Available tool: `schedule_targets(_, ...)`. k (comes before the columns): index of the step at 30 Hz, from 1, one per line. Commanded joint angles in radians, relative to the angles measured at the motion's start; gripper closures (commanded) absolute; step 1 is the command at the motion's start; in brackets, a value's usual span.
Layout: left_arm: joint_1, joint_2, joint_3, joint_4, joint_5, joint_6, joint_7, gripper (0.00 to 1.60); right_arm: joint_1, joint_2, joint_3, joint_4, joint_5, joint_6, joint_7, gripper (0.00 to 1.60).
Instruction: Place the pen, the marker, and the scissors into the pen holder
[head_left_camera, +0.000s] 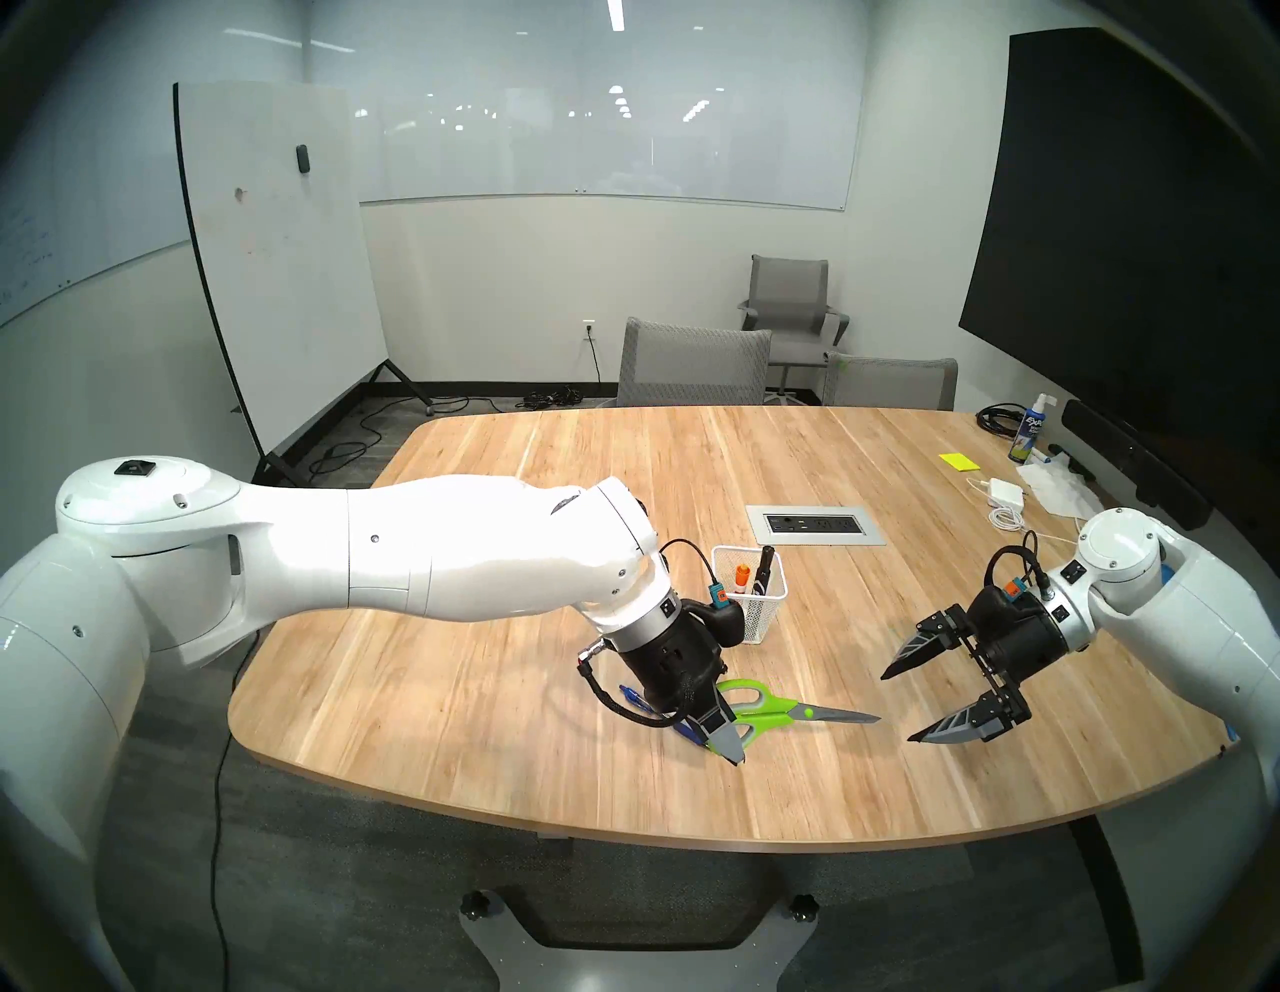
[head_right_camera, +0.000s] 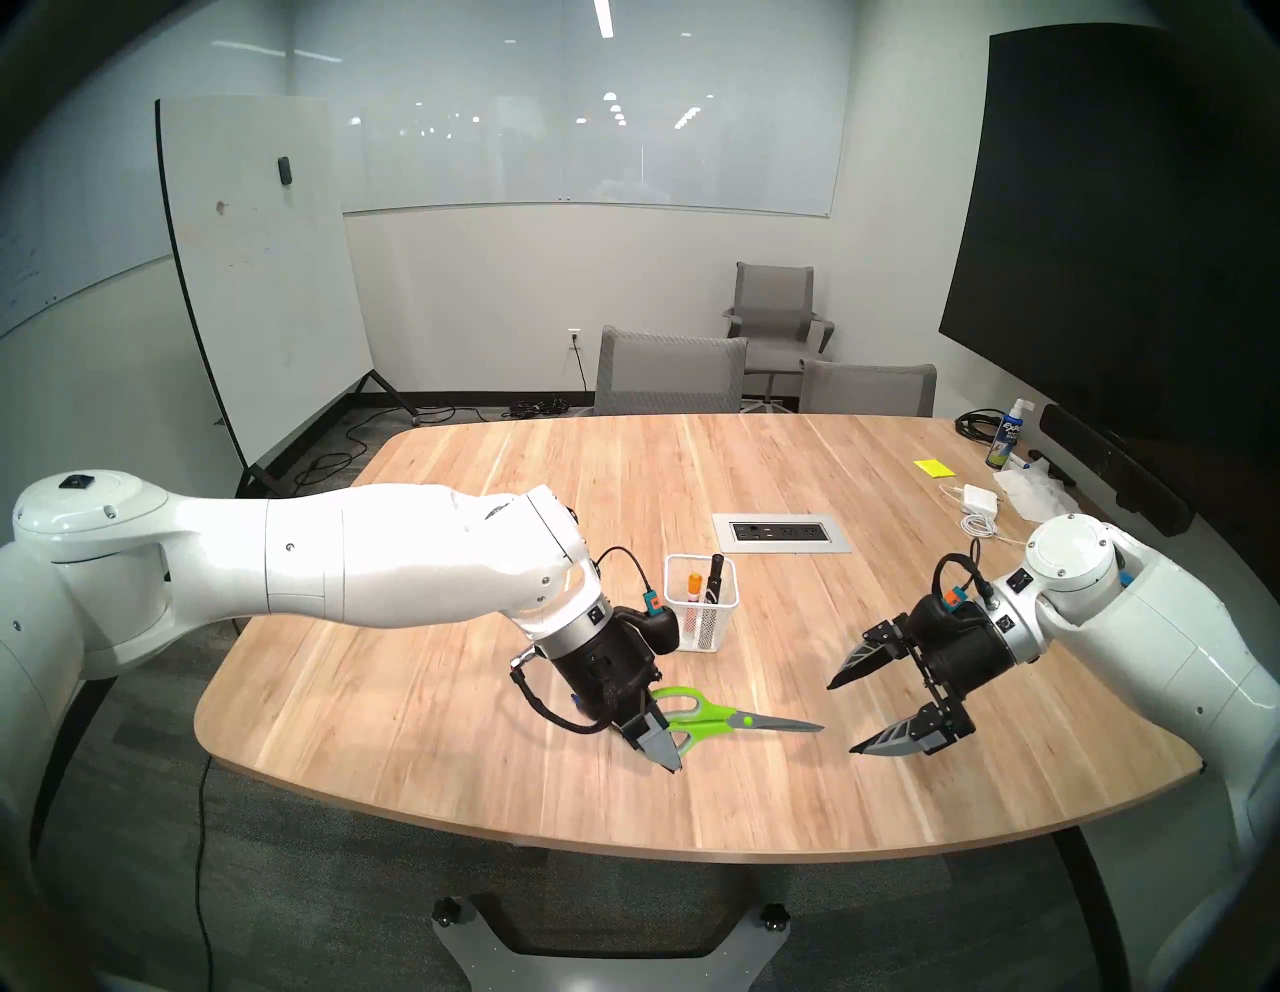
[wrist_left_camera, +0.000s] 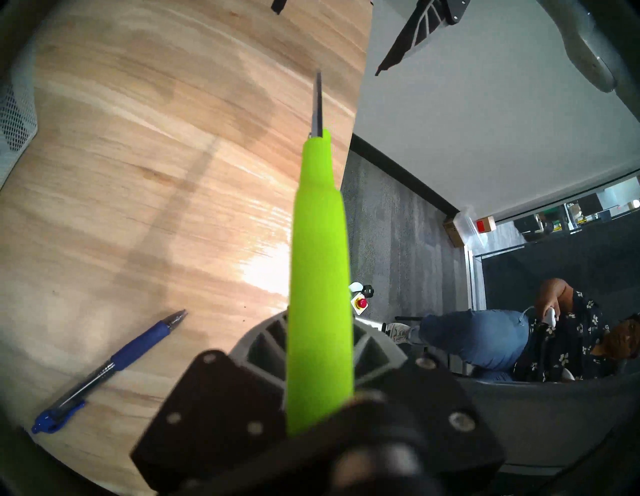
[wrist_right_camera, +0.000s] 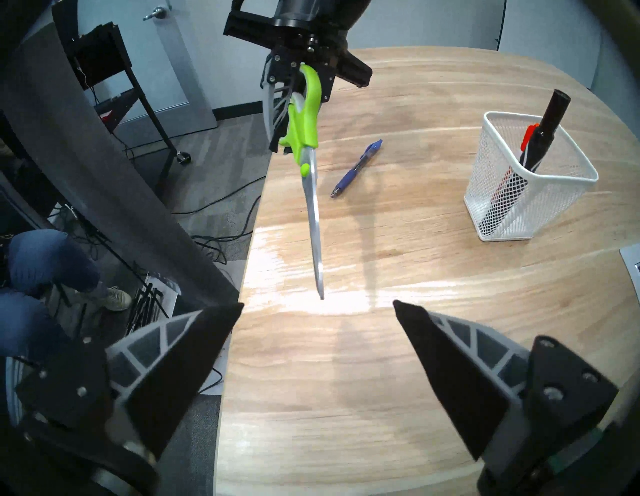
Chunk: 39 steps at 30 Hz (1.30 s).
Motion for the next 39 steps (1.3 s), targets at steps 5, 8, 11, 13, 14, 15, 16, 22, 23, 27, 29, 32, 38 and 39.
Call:
schedule_targets(5,-0.038,-0.124,-0.014,0.106,0.036,-0.004,-0.074,1.6,0.038,-0.025,0.006,0.011,-0.023,0.025,0.024,0.0)
schedule_targets(8,-0.039,-0.152,-0.012,0.139,0.049,-0.008,-0.095,1.6,0.041,-0.031,0.008,0.013,-0.031,0.029,0.026,0.0)
schedule_targets(11,-0.041,-0.18,-0.011,0.171,0.062,-0.009,-0.12,1.6,0.043,-0.039,0.01,0.015,-0.04,0.035,0.026,0.0)
schedule_targets(13,-0.042,-0.196,-0.009,0.191,0.07,-0.012,-0.137,1.6,0.043,-0.043,0.011,0.015,-0.044,0.039,0.026,0.0)
schedule_targets(14,-0.043,-0.203,-0.008,0.199,0.073,-0.013,-0.145,1.6,0.043,-0.045,0.012,0.015,-0.046,0.04,0.026,0.0)
schedule_targets(15,-0.044,-0.21,-0.007,0.208,0.078,-0.014,-0.155,1.6,0.043,-0.046,0.013,0.015,-0.047,0.042,0.025,0.0)
schedule_targets(16,-0.045,-0.216,-0.006,0.214,0.081,-0.014,-0.163,1.6,0.042,-0.046,0.014,0.015,-0.048,0.043,0.025,0.0)
schedule_targets(22,-0.051,-0.246,0.003,0.252,0.103,-0.018,-0.215,1.6,0.039,-0.05,0.018,0.013,-0.051,0.046,0.02,0.0)
schedule_targets(23,-0.052,-0.25,0.005,0.257,0.107,-0.019,-0.224,1.6,0.039,-0.05,0.019,0.012,-0.051,0.047,0.019,0.0)
schedule_targets(27,-0.054,-0.262,0.011,0.276,0.121,-0.022,-0.253,1.6,0.036,-0.052,0.02,0.007,-0.055,0.048,0.017,0.0)
schedule_targets(29,-0.055,-0.268,0.014,0.285,0.128,-0.024,-0.265,1.6,0.036,-0.051,0.019,0.005,-0.057,0.048,0.016,0.0)
schedule_targets(32,-0.053,-0.28,0.017,0.302,0.138,-0.028,-0.281,1.6,0.034,-0.05,0.018,0.001,-0.058,0.05,0.013,0.0)
schedule_targets(38,-0.053,-0.314,0.022,0.346,0.158,-0.038,-0.31,1.6,0.031,-0.047,0.017,-0.006,-0.059,0.054,0.007,0.0)
schedule_targets(39,-0.054,-0.321,0.022,0.355,0.163,-0.041,-0.315,1.6,0.031,-0.047,0.016,-0.007,-0.059,0.054,0.007,0.0)
